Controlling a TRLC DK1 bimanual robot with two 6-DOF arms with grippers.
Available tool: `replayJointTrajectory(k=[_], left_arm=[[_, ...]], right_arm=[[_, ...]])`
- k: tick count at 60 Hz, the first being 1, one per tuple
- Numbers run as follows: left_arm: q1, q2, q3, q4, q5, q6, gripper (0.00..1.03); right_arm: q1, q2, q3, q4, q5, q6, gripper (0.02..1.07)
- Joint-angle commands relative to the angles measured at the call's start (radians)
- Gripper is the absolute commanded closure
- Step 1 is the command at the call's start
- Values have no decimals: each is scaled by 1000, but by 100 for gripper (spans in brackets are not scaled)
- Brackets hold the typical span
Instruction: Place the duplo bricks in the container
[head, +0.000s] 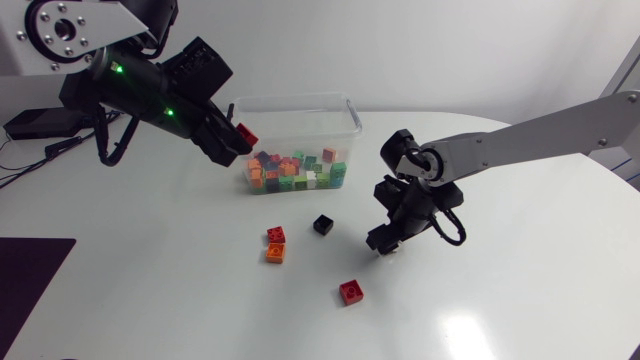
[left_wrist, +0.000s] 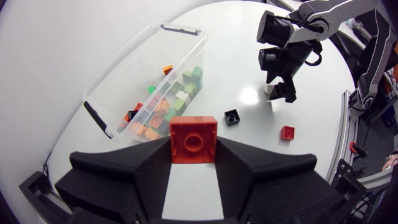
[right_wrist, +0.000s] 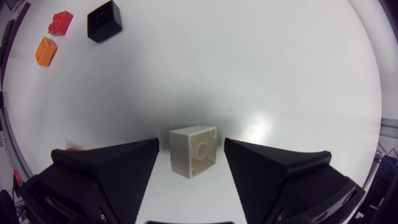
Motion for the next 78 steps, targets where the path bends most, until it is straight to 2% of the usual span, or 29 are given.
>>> replayJointTrajectory(k=[1,5,15,24,31,46,51,60,70,78], left_arm=[[6,23,52,9,11,-19,72],[9,28,62,13,20,-18,72],[17,67,95,27,24,-18,71],[26,103,114,32,25,-16,71],[29,118,114,42,25,-16,71],[69,172,160,78,50,-18,71],[92,216,193,110,53,-32,71],[135,314,308,121,106,-82,71],[143,410,377,219,114,-142,69],[143,463,403,315,109,-171,59]], right_arm=[[0,36,0,2,-1,-1,19],[-2,45,1,7,-3,-9,21],[-11,56,3,21,-3,-16,46],[-22,55,-2,21,-3,-27,63],[-23,52,-7,22,-3,-35,70],[-23,-51,15,-54,-3,-39,71],[-20,-100,56,-103,-3,-41,72],[-6,-149,148,-179,-3,-39,72],[38,-166,259,-219,-7,-30,72],[66,-154,334,-219,-21,-24,72]])
